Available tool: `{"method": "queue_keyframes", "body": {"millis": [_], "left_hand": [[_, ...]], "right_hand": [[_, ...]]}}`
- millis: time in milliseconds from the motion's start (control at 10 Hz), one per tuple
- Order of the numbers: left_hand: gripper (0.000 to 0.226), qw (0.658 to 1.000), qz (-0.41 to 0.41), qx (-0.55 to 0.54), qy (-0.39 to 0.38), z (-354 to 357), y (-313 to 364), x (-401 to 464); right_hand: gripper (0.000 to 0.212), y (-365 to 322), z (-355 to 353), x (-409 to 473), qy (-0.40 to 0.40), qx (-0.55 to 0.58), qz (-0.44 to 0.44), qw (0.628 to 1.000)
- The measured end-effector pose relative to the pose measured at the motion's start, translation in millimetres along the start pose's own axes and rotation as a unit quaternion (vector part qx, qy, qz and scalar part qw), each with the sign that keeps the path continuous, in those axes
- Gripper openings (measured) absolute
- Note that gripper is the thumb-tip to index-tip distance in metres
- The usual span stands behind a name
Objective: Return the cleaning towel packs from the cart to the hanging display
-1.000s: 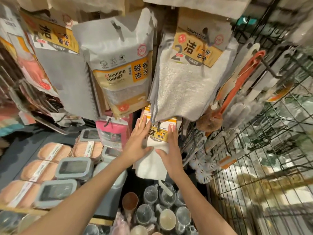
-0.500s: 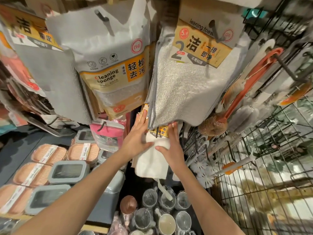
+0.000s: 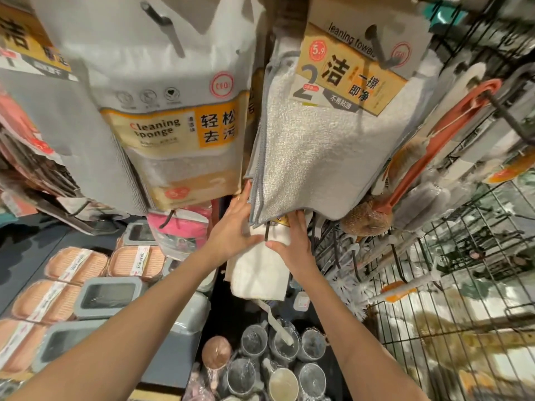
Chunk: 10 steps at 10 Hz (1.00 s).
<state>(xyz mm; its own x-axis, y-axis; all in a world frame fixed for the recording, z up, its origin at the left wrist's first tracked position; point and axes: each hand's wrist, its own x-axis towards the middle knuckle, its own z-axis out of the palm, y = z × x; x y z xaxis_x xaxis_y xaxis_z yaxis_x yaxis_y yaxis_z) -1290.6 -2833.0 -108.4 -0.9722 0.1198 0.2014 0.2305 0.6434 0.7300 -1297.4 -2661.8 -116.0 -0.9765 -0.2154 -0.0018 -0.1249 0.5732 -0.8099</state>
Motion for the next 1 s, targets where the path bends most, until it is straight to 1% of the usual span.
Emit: {"method": "queue_keyframes", "body": {"millis": [100, 200, 300, 400, 500, 600, 700, 800, 900, 1000], "left_hand": [[0.080, 0.994, -0.100, -0.018, -0.034, 5, 3, 0], [0.089, 0.944, -0.224, -0.239, -0.045, -2, 2, -13], [0.071, 0.512, -0.445, -0.730, 0.083, -15, 9, -22], [0.068, 0.598, -0.471, -0.642, 0.093, -19, 24, -10], [0.056, 0.924, -0.335, -0.146, -0.111, -10, 32, -15], [0.038, 0.956, -0.262, -0.062, -0.114, -10, 32, -13], [0.050, 0.971, -0.214, -0.068, -0.088, -11, 32, -14], [0.070, 0.979, -0.172, -0.075, -0.075, -4, 31, -20], [0.087, 0.985, -0.126, -0.083, -0.085, 7, 19, -34], [0.109, 0.985, -0.098, -0.102, -0.101, 18, 11, -58]], "right_hand": [[0.090, 2, 1, 6, 0.003, -0.001, 0.009, 1.000], [0.088, 5, 2, 6, 0.008, 0.003, 0.008, 1.000], [0.087, 4, 1, 4, 0.016, 0.020, -0.002, 1.000], [0.092, 2, 1, 4, 0.011, 0.007, 0.002, 1.000], [0.097, 4, 1, -2, -0.016, 0.024, 0.026, 0.999], [0.100, 4, 0, -9, -0.032, 0.035, 0.038, 0.998], [0.100, 2, -1, -10, -0.019, 0.042, 0.038, 0.998], [0.102, 0, -2, -20, -0.031, 0.035, 0.029, 0.998], [0.105, 5, -2, -31, -0.052, 0.014, 0.009, 0.999], [0.109, 5, -1, -44, -0.054, 0.009, 0.005, 0.998]]}}
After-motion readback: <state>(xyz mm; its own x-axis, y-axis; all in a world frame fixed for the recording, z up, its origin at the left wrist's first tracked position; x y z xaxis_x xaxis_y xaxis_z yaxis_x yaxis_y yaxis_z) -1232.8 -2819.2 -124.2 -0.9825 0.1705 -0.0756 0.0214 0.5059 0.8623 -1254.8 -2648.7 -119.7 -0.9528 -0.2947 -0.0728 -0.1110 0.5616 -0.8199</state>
